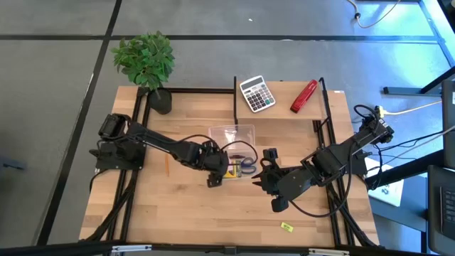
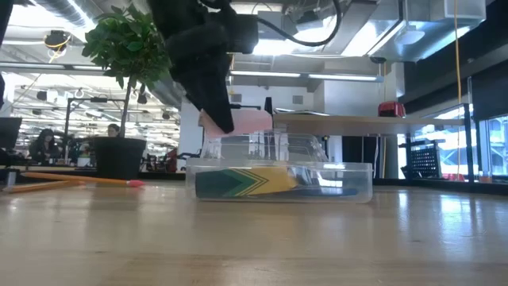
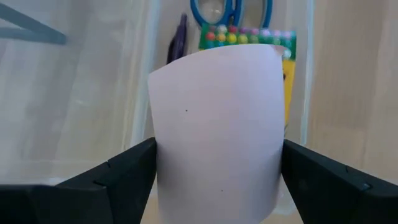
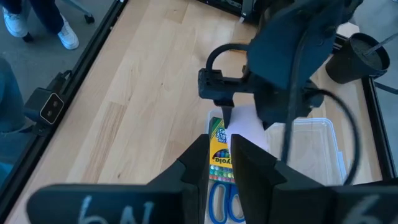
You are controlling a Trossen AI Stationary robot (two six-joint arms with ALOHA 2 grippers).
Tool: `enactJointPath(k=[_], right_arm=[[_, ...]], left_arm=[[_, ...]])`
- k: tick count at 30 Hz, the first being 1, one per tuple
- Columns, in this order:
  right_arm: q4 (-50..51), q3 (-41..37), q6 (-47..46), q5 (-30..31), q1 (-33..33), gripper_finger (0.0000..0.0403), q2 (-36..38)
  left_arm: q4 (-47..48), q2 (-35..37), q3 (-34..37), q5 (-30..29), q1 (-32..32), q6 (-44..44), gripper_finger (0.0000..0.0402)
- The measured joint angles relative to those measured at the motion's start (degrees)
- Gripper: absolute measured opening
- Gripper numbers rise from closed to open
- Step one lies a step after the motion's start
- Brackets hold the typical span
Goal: Pack school essentials
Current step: Put the pink sticky notes into the transparent supply box
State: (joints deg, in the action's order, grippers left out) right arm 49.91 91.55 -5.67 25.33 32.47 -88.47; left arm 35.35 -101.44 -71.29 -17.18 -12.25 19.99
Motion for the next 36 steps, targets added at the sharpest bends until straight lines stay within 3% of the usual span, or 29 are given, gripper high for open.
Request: enactJointPath(k=[31,36], right_arm=[[-0.64,0.0,-0.06,0.0,-0.01,0.0069,0.0],[-0.7,0.0,-0.08,0.02,0.01,0.0069,0.0]], left_arm=[[-2.03,-4.36,0.07,2.12,-0.02,-6.71,0.0316],[-2.05,-4.36,0.07,5.21,0.53,-6.93,0.0316]])
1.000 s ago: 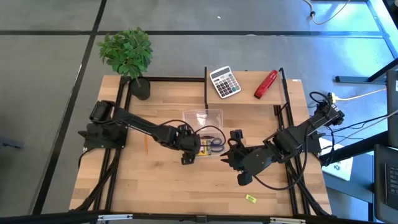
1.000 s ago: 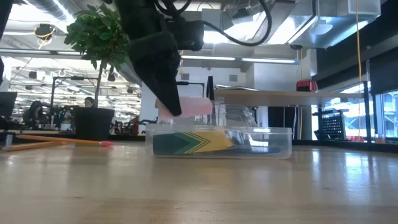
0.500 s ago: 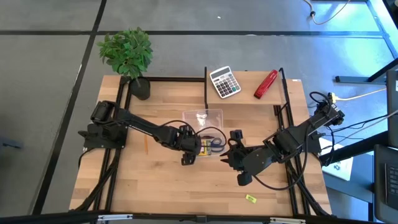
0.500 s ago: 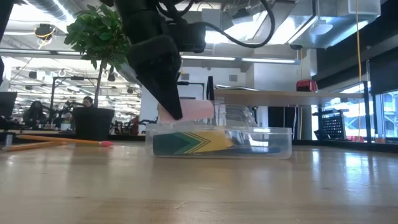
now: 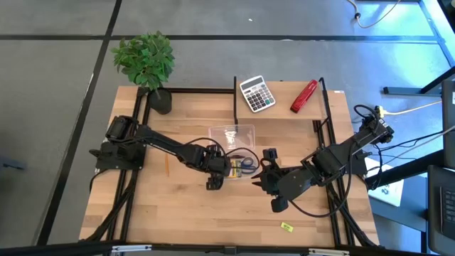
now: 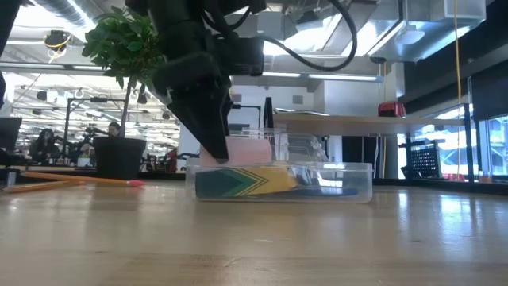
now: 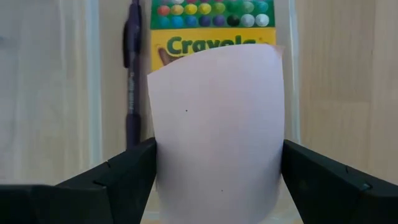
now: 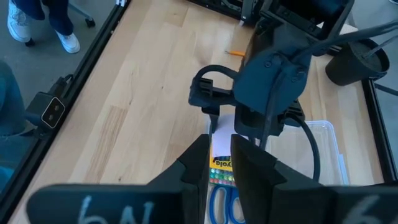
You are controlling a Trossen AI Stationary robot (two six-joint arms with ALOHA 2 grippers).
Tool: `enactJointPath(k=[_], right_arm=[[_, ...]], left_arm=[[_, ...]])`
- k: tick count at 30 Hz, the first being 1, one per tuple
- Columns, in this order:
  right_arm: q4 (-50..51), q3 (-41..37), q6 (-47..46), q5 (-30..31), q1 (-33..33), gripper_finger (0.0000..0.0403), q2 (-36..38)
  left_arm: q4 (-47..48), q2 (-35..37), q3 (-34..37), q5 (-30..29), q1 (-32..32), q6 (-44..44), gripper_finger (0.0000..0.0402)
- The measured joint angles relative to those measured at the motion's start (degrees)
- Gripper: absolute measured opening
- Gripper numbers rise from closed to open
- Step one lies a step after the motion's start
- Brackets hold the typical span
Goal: Pack school essentials
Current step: Put the pink sticky notes into the transparent supply box
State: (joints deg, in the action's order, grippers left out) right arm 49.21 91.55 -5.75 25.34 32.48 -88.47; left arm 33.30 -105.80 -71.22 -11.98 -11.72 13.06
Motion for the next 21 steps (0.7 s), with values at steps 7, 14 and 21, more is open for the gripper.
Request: enactJointPath(k=[7,14,21], right_arm=[[-0.04,0.0,0.08,0.0,0.01,0.0069,0.0],[-0.13,0.0,-0.04,0.0,0.0,0.0069,0.0],[-0.13,0.0,0.01,0.0,-0.01,0.0069,0.01]], left_arm=[[-0.36,0.0,0.0,-0.43,0.13,-0.19,0.0316],[-0.33,0.0,0.0,1.0,1.03,0.13,0.0329],[-0.33,0.0,0.0,1.19,1.21,-0.02,0.0368]])
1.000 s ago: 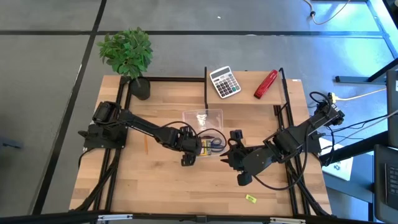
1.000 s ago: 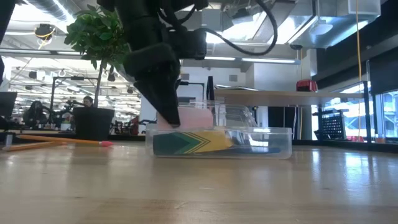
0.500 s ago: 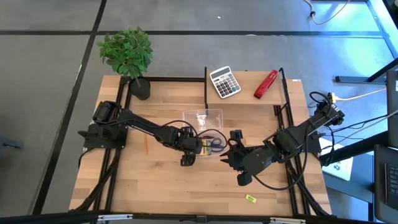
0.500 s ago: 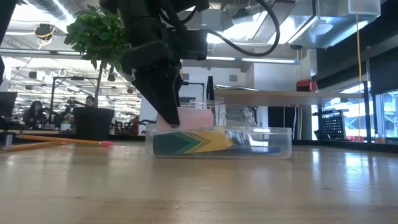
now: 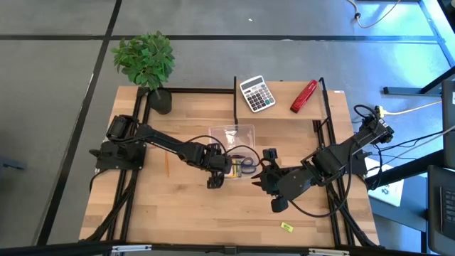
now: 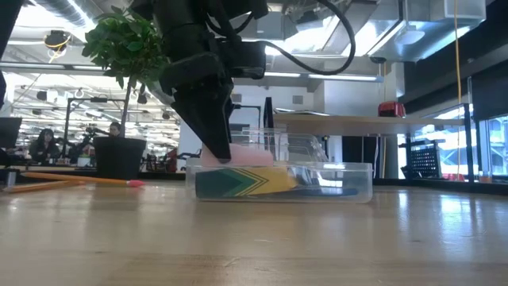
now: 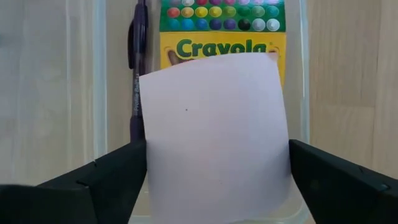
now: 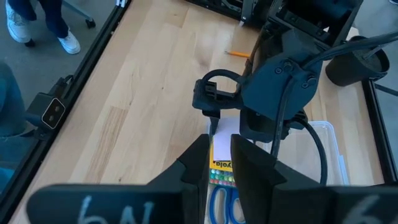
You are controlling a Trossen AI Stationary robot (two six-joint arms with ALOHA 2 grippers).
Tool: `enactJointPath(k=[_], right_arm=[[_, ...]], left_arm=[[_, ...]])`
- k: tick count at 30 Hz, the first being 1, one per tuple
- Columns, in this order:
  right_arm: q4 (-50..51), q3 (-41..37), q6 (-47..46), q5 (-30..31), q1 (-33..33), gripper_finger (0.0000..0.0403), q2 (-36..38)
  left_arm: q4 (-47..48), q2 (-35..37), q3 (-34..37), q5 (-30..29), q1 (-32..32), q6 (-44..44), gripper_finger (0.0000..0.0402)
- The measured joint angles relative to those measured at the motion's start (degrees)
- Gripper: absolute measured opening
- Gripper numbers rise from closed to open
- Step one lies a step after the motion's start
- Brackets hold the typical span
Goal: Pack school essentials
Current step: Put the pink sticky notes into the transparent supply box, then put the orange pencil with the pink eraser into the transparent supply box
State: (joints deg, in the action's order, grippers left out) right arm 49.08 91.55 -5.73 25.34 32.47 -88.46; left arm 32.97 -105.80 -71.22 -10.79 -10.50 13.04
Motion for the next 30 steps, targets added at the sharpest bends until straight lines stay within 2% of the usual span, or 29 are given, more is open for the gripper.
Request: enactJointPath(k=[8,15,20,27,30], right_arm=[[0.0,0.0,-0.02,-0.02,0.0,0.0069,0.01],[0.0,0.0,-0.04,-0.02,0.0,0.0069,0.01],[0.0,0.0,-0.05,-0.02,0.0,0.0069,0.01],[0.0,0.0,0.07,-0.02,0.02,0.0069,0.02],[0.0,0.0,-0.07,-0.02,0.02,0.0069,0.04]], left_arm=[[-0.01,0.01,0.0,0.05,0.0,0.16,0.0398],[-0.21,1.18,0.0,1.5,0.0,0.78,0.0399],[0.86,3.96,0.0,-0.72,-0.05,2.04,0.0397],[8.95,9.18,-0.02,-2.03,-0.55,9.14,0.0398],[13.11,11.18,-0.02,-4.46,-1.53,12.05,0.0396]])
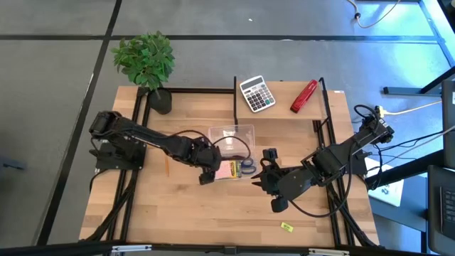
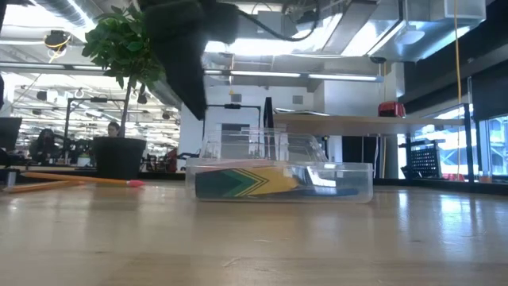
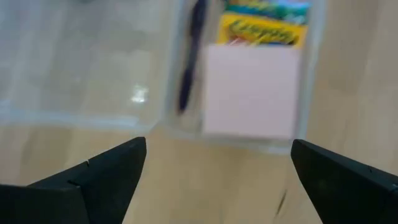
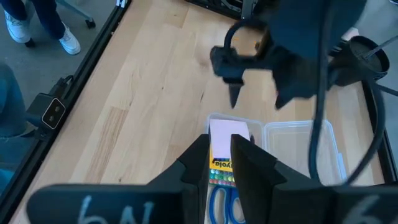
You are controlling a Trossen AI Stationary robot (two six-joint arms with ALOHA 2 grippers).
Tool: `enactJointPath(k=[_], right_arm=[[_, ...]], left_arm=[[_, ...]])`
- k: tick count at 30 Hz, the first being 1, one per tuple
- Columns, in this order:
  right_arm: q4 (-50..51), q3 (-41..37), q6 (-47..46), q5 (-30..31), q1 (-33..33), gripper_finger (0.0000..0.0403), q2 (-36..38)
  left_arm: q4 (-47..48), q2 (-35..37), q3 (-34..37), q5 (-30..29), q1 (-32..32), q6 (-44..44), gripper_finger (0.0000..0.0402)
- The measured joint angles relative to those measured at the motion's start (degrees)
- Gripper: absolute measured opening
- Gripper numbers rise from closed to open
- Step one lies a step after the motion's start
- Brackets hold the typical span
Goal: Pack school essentials
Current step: Put the orange pencil with the pink eraser into the transparent supply box
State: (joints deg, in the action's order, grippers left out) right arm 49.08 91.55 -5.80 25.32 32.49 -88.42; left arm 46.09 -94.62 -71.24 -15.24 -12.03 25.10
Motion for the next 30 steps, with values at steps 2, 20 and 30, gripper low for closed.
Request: enactJointPath(k=[2,20,30], right_arm=[[0.0,0.0,0.12,0.01,-0.01,0.0069,0.02],[-0.06,0.0,0.27,0.04,-0.01,0.0069,0.02],[-1.59,0.0,-0.32,3.78,-0.02,0.0069,0.02]], left_arm=[[3.06,1.63,0.0,-2.55,-0.72,3.07,0.0395],[30.17,8.58,0.0,-2.63,2.08,18.39,0.0395],[30.27,8.62,8.35,2.12,12.84,12.31,0.0395]])
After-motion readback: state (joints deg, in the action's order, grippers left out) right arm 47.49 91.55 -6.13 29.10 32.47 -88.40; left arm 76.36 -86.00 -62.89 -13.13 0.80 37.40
